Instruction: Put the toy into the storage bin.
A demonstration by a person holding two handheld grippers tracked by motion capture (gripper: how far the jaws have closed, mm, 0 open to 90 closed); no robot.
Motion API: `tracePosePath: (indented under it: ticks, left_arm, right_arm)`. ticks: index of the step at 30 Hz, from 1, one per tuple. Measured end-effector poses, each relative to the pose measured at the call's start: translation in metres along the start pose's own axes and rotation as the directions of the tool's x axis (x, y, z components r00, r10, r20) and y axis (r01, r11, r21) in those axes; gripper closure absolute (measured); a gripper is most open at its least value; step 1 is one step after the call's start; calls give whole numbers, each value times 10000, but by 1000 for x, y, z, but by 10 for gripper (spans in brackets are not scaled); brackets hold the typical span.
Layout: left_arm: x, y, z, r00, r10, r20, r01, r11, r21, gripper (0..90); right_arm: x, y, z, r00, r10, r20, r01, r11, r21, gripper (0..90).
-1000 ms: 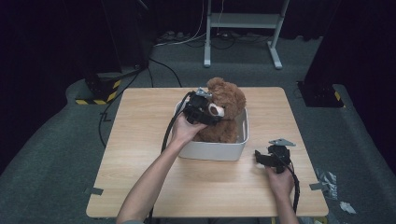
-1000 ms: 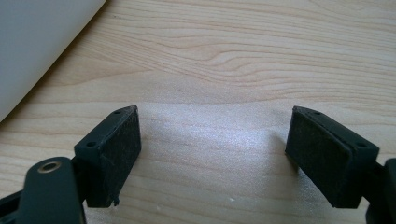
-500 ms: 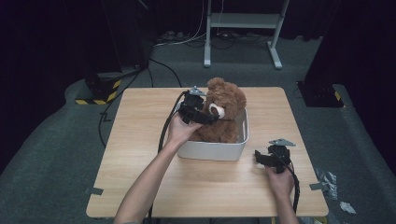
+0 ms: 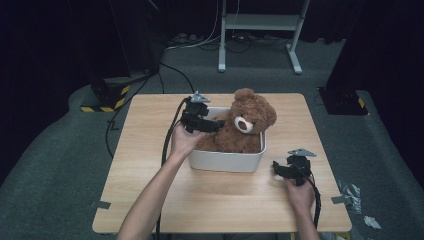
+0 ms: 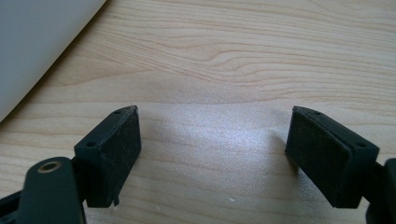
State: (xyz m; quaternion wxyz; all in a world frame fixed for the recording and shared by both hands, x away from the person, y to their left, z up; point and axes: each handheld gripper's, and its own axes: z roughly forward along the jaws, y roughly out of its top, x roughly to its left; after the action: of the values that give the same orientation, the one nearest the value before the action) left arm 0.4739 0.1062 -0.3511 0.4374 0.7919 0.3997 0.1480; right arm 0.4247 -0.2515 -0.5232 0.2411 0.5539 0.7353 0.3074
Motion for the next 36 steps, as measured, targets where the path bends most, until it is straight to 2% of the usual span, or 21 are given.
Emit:
tracePosePath:
  ticks: [4,8,14,23,36]
  left_arm:
    - [1,-3,-5,9999,-86,-89,85,9999,-127,225]
    - [3,-6,-10,9993,-67,-366,60,9998,-211,232]
    - [6,-10,-16,9989,-124,-459,112,9996,-273,235]
    - [10,-17,-23,9976,-418,-545,395,9983,-427,251]
    - [16,-25,-36,9963,-515,-685,477,9973,-560,262]
  right_arm:
    - [0,0,0,10000,-4,2,4,10000,0,175]
    - [0,0,0,10000,-2,1,2,10000,-1,175]
    - [0,0,0,10000,2,0,-2,10000,-1,175]
    - [0,0,0,10000,4,-1,-4,10000,0,175]
    - [0,0,0,10000,1,3,-1,10000,-7,175]
